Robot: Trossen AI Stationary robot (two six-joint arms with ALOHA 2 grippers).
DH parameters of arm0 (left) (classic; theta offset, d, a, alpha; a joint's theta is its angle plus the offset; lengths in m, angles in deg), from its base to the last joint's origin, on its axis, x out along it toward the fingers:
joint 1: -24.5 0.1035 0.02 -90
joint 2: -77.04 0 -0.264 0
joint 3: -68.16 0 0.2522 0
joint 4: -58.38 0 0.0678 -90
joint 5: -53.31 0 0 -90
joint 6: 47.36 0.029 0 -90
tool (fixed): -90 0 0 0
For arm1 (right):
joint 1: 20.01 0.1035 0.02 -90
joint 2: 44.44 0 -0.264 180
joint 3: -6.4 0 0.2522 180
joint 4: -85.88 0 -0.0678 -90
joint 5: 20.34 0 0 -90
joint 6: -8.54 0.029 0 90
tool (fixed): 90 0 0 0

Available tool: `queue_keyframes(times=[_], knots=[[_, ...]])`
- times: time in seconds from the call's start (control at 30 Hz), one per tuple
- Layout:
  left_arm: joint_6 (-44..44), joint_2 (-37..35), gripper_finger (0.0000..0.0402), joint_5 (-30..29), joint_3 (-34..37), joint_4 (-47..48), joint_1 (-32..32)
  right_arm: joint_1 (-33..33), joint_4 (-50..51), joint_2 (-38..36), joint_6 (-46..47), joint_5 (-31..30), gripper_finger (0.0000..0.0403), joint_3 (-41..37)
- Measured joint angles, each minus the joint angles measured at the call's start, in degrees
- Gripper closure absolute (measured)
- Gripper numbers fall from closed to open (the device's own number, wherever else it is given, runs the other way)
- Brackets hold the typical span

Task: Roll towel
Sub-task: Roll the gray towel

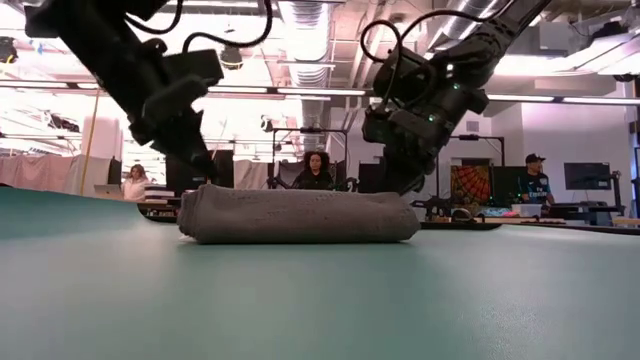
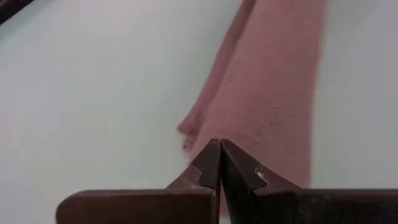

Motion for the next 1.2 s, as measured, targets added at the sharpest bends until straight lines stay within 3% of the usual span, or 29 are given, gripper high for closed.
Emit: queue_keyframes(times=[0.27,0.5,0.7,0.83,1.03,1.2], knots=[[2.16,0.51,0.0401,-1.05,0.91,2.20,0.72,3.22,1.96,0.00,3.93,-0.11,0.0386,0.00],[4.89,0.49,0.0401,0.12,4.80,-3.88,3.05,5.77,3.48,0.00,7.01,-0.28,0.0386,0.01],[5.61,-0.15,0.0401,1.67,5.73,-6.26,3.96,5.56,4.24,-3.90,9.01,-7.36,0.0386,-0.03],[9.98,-3.58,0.0402,1.72,5.68,-7.36,3.96,4.25,3.95,-10.01,8.21,-11.45,0.0386,0.07],[14.10,-15.24,0.0401,5.51,5.68,-12.43,3.92,7.47,-0.55,-16.14,4.17,-10.73,0.0386,0.07],[17.30,-21.32,0.0401,14.49,8.22,-27.12,1.62,15.91,-17.68,-13.69,4.31,-14.80,0.0386,-4.20]])
